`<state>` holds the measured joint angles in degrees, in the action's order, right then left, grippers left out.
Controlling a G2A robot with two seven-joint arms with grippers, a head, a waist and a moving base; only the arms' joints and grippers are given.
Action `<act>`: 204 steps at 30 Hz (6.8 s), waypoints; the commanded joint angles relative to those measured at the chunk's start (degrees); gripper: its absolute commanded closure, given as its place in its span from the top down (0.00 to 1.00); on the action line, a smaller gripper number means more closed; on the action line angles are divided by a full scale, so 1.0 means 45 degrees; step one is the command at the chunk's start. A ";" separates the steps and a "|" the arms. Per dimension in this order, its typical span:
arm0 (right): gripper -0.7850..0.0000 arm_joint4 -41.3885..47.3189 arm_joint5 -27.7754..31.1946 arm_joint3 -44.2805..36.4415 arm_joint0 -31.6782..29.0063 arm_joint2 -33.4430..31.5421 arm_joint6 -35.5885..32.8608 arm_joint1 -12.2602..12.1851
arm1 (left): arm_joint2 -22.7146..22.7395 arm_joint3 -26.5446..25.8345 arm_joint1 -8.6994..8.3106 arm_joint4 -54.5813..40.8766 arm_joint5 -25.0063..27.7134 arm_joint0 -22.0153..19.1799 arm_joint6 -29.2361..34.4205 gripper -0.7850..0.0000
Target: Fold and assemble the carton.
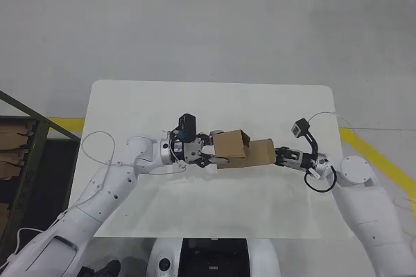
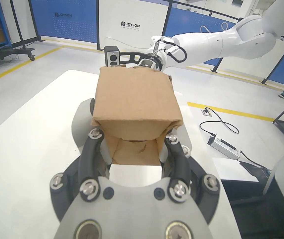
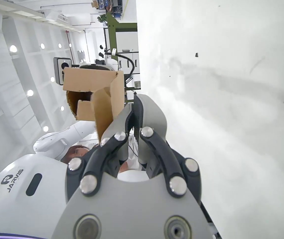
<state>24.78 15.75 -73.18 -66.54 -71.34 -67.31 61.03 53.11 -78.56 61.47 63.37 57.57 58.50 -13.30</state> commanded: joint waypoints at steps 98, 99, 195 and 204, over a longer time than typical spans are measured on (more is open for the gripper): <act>0.10 -0.2936 -0.0567 0.1152 0.2467 0.3869 0.1242 0.0796 | 0.2715 -0.0053 -0.0274 0.1912 -0.1995 0.1826 -0.0385 0.84; 0.11 -0.2946 -0.0578 0.1082 0.2459 0.3847 0.1256 0.0791 | 0.2729 -0.0062 -0.0276 0.1908 -0.1992 0.1834 -0.0383 0.84; 0.00 -0.1538 -0.1674 -0.0406 0.1630 0.1860 0.0745 0.0496 | 0.3374 -0.0131 -0.0317 0.1961 -0.1908 0.2293 -0.0653 0.88; 0.00 -0.0534 -0.1932 -0.1010 0.1094 0.0700 0.0571 0.0244 | 0.2562 -0.0133 -0.0224 0.2740 -0.1175 0.2088 -0.0679 0.99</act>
<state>22.26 7.17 -77.22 -61.34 -67.91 -64.66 62.22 65.26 -79.36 60.35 75.21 52.24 68.20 -16.11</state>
